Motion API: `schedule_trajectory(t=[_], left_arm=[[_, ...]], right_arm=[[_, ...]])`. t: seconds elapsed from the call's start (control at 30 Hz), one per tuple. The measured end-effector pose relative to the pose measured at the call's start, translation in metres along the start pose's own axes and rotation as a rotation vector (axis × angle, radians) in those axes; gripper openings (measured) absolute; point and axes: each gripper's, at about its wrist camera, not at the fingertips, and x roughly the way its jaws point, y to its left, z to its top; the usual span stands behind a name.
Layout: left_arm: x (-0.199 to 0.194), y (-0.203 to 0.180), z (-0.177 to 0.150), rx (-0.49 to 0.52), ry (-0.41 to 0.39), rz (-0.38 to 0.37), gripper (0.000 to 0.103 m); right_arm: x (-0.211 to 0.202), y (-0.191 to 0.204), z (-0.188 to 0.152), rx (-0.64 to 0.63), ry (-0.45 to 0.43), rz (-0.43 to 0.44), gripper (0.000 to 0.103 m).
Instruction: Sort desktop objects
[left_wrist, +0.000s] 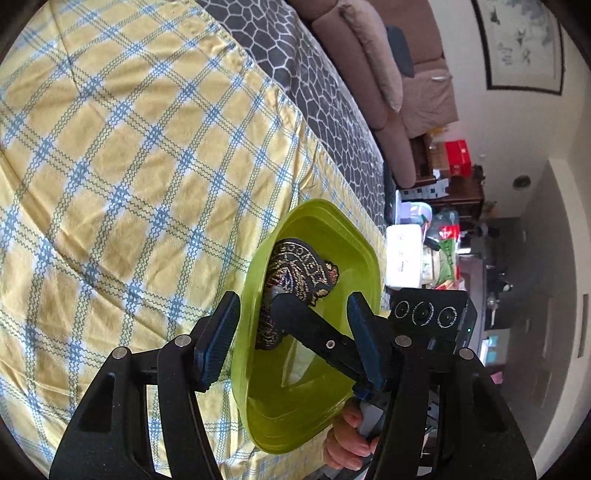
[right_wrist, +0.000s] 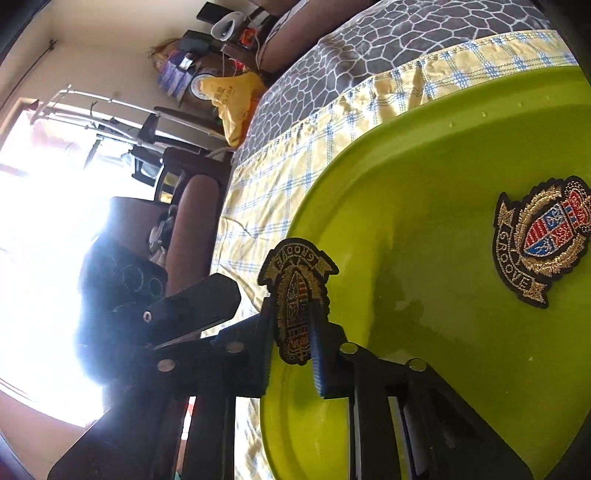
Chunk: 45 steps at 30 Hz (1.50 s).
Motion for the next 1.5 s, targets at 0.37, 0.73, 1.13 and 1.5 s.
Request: schedule_trajectory(t=[0.37,0.73,1.13,1.5], left_arm=[[-0.022,-0.049,-0.01,0.22,-0.109,0.168,0.059],[0.046,-0.116,-0.046,0.496,0.003,0.367,0.063],[0.159,-0.144,-0.059,0.7,0.107,0.627,0.07],[0.182,-0.14,-0.06,0.764,0.064,0.726,0.033]], right_arm=[[-0.046,-0.024,-0.002,0.086,-0.085,0.073,0.005],[-0.151,-0.025,-0.004,0.09,-0.308,0.036,0.005],[-0.209,-0.02,-0.009,0.072,-0.411,0.075,0.005],[-0.226,-0.018,-0.012,0.055,-0.413,0.085,0.005]])
